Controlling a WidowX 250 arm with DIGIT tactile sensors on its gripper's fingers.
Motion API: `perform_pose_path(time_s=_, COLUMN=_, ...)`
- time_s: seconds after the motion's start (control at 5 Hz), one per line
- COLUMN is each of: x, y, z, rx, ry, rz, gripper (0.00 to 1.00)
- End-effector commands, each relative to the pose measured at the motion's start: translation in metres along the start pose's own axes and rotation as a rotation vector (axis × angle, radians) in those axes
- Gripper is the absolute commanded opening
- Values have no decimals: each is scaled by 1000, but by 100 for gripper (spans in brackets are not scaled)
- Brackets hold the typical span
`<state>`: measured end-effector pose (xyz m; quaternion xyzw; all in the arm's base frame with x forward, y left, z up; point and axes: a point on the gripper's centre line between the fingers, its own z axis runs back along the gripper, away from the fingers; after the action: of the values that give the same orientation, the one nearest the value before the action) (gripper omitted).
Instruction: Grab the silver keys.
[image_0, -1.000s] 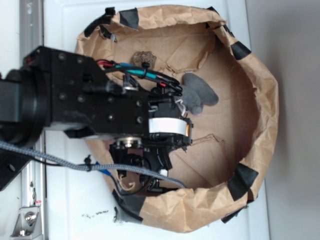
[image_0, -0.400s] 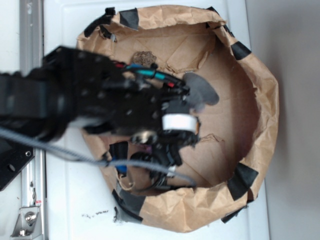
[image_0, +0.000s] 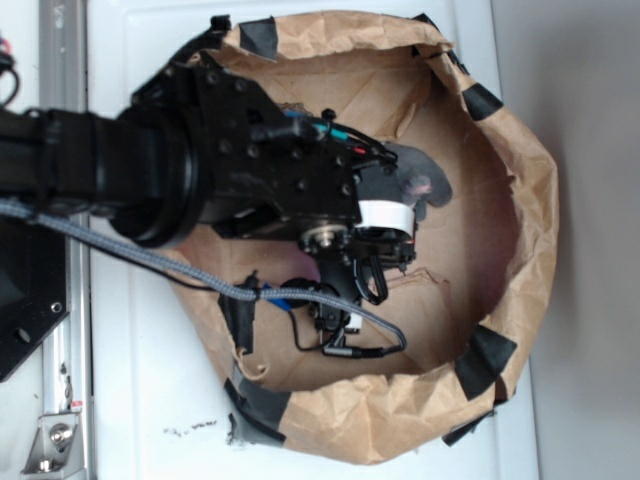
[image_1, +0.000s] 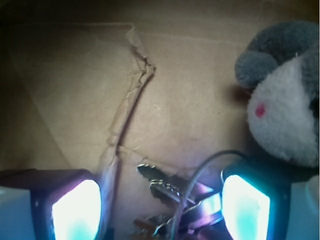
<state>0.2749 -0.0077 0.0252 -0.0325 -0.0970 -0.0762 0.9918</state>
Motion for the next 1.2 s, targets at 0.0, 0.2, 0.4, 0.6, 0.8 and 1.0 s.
perform_pose_path(time_s=0.0, x=3, y=-7, z=1, rx=-30, ry=13, rz=-27, gripper=100)
perform_pose_path(time_s=0.2, x=3, y=-6, z=2, rx=-33, ry=-4, rz=-11, gripper=0)
perform_pose_path(time_s=0.4, x=3, y=-6, z=3, rx=-31, ry=-9, rz=-11, gripper=0)
perform_pose_path(time_s=0.6, x=3, y=-6, z=5, rx=-28, ry=-15, rz=-16, gripper=0)
perform_pose_path(time_s=0.8, x=3, y=-5, z=5, rx=-27, ry=-19, rz=-14, gripper=0)
perform_pose_path(time_s=1.0, x=3, y=-5, z=6, rx=-27, ry=-23, rz=-14, gripper=0)
